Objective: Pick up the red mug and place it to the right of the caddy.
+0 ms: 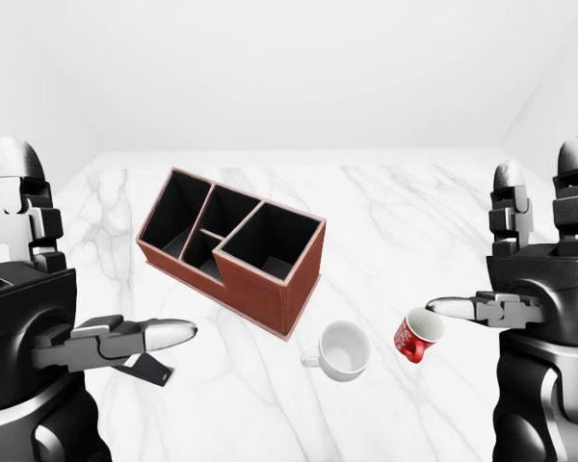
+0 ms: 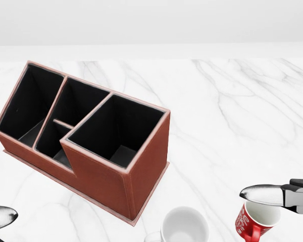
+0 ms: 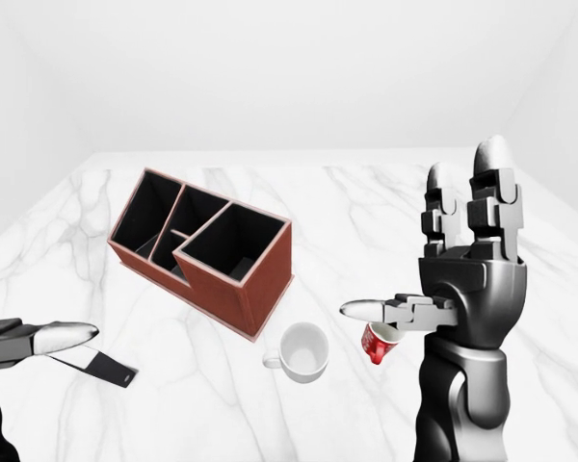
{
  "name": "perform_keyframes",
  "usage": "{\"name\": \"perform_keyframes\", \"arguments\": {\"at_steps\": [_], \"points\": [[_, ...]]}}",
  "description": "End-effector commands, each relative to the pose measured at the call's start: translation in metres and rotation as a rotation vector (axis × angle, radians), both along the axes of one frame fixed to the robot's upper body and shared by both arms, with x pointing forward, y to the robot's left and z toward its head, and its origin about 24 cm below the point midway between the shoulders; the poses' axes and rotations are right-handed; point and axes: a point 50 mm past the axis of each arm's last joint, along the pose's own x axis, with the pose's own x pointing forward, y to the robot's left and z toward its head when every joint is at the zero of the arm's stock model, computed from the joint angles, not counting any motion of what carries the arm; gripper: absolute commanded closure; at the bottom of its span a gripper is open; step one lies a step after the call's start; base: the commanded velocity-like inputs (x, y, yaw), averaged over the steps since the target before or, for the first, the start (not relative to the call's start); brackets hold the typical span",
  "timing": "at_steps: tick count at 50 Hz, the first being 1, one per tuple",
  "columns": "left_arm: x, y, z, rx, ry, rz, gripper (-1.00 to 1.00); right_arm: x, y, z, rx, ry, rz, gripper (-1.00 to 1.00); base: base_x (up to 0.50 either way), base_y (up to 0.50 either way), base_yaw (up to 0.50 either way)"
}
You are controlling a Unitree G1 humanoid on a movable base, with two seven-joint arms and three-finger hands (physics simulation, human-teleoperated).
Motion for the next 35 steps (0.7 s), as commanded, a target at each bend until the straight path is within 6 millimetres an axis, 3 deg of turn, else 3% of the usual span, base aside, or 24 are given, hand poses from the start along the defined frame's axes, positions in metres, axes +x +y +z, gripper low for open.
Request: {"name": "perform_keyframes", "arguments": {"at_steps": [1,14,19,30,35], "points": [[-0.001,-0.001,0.0,0.005,-0.002,-0.003,-1.0,-0.002,-0.002,0.003,0.023,-0.018,-0.003,-0.96,0.34,0.0,0.0],[0.003,0.0,-0.002,0.002,0.011,-0.004,-1.0,-0.009,-0.011,0.012,0.001,-0.056,-0.041,-0.96,0.0,0.0,0.0],[0.002,-0.001,0.0,0.005,0.005,-0.008,-1.0,-0.028,-0.024,0.043,-0.041,-0.22,-0.086,-0.96,0.0,0.0,0.0],[0.003,0.0,-0.003,0.002,0.02,-0.009,-1.0,-0.037,-0.036,0.052,-0.288,-0.222,-0.174,-0.96,0.0,0.0,0.0],[0.002,0.002,-0.006,-0.008,0.032,-0.007,-1.0,-0.025,-0.033,0.05,-0.398,-0.17,-0.167,-0.97,0.0,0.0,0.0]]}}
